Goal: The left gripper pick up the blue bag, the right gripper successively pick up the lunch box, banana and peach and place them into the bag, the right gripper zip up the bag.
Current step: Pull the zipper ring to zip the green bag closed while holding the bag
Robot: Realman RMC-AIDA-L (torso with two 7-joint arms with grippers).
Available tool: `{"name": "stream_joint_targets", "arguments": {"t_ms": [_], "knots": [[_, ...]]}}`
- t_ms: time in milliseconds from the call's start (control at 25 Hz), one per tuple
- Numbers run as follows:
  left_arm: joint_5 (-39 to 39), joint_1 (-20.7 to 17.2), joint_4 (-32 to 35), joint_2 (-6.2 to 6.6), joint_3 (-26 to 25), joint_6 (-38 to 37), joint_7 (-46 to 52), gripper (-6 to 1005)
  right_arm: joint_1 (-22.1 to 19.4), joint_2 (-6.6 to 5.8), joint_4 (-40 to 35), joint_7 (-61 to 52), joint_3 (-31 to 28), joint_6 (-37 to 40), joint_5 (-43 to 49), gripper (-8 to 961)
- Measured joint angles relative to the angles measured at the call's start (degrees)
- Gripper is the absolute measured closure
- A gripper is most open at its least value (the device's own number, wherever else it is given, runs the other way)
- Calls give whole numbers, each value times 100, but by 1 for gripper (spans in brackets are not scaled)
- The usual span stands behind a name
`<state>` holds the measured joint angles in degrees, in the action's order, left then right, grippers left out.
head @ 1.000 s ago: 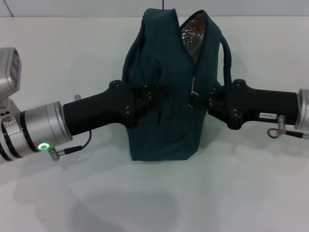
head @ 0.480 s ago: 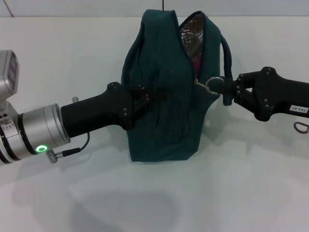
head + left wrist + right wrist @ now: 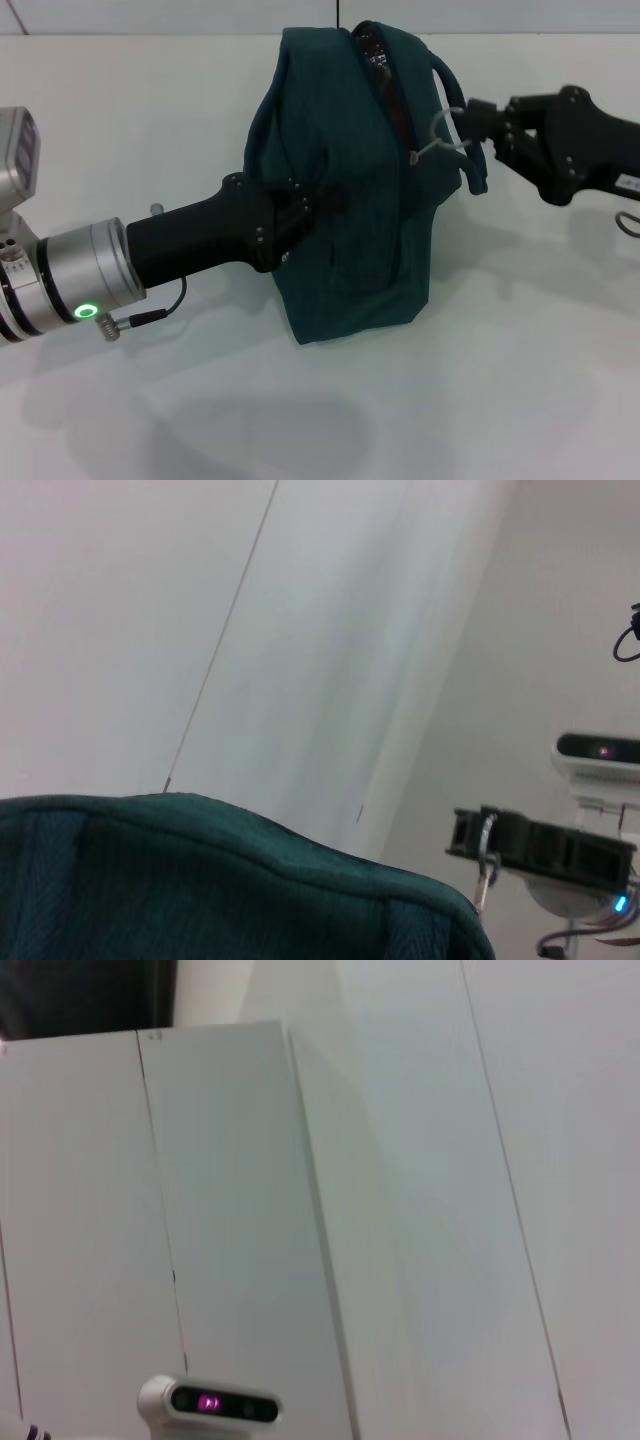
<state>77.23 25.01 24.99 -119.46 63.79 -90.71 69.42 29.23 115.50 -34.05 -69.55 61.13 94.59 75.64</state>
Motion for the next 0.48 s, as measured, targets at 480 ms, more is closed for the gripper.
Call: {"name": "stream_joint_targets", "arguments": {"t_ms": [480], "knots": [[57, -5, -3, 2, 69, -123, -71, 955, 392, 37, 299, 154, 47, -216, -74, 949]]}}
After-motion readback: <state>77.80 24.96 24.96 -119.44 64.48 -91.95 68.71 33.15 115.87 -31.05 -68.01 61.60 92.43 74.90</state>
